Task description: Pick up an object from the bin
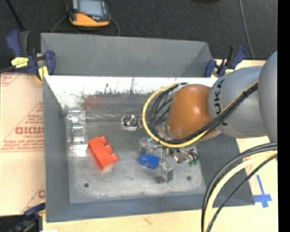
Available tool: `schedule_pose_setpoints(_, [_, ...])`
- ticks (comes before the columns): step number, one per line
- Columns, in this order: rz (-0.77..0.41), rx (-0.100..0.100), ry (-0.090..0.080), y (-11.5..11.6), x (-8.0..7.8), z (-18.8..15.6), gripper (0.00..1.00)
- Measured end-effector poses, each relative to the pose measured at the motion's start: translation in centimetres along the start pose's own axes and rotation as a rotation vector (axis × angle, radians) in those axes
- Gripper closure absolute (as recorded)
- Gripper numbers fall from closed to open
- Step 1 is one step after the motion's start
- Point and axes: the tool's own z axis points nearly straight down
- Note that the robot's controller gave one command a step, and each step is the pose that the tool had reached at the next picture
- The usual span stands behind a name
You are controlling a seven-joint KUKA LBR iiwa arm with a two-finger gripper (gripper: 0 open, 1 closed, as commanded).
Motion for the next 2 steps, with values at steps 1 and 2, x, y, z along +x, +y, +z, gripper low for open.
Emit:
schedule_pose_setpoints(1, [-0.001,0.001,0.000,-0.1,0.0,0.0,1.00])
schedule_pose_setpoints(2, [-0.061,0.005,-0.007,-1.9,-0.2,-13.8,1.00])
